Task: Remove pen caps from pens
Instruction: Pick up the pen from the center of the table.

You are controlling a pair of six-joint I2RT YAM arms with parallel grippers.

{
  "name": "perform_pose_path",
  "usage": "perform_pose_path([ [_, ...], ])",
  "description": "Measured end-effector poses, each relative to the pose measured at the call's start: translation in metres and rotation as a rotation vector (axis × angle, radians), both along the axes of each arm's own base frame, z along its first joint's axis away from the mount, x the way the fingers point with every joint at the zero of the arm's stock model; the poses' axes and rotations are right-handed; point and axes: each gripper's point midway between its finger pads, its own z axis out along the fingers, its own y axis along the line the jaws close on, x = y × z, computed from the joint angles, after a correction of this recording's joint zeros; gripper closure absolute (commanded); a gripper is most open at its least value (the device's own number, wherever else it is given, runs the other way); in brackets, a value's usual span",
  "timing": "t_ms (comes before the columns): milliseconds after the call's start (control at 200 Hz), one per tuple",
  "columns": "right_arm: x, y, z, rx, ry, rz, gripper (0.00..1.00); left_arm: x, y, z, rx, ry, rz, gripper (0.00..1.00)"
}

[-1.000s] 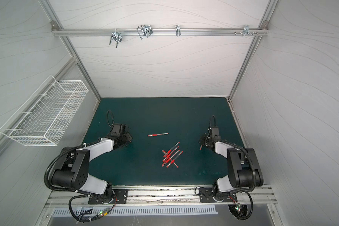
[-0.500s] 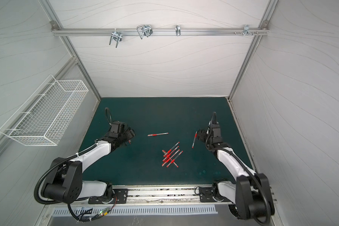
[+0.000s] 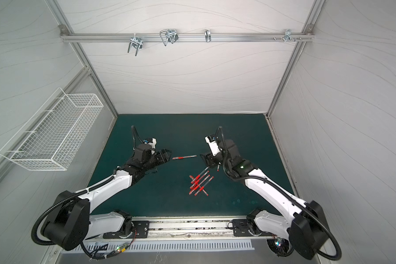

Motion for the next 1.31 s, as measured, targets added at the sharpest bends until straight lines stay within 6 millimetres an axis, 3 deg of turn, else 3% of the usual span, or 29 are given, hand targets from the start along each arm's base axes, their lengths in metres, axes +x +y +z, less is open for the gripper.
perform_pose_path([
  [240, 0.031, 0.049, -0.041, -0.175, 0.067, 0.18, 0.37, 0.003, 0.008, -0.01, -0.042, 0.054, 0.042, 0.28],
  [405, 0.044, 0.071, -0.067, -0.24, 0.094, 0.282, 0.38, 0.008, 0.034, -0.018, -0.063, 0.075, 0.133, 0.29],
  [545, 0.057, 0.086, -0.08, -0.281, 0.093, 0.349, 0.39, 0.007, 0.037, -0.018, -0.073, 0.081, 0.145, 0.29],
  [730, 0.067, 0.096, -0.101, -0.345, 0.098, 0.412, 0.41, 0.007, 0.037, -0.02, -0.081, 0.091, 0.144, 0.34],
  [890, 0.074, 0.101, -0.117, -0.392, 0.108, 0.46, 0.41, 0.005, 0.035, -0.035, -0.099, 0.145, 0.125, 0.43],
  [1015, 0.079, 0.104, -0.123, -0.398, 0.117, 0.494, 0.41, 0.006, 0.028, -0.042, -0.129, 0.165, 0.088, 0.46],
  [1305, 0.093, 0.103, -0.132, -0.417, 0.13, 0.528, 0.46, 0.01, 0.015, -0.039, -0.178, 0.145, 0.029, 0.5],
])
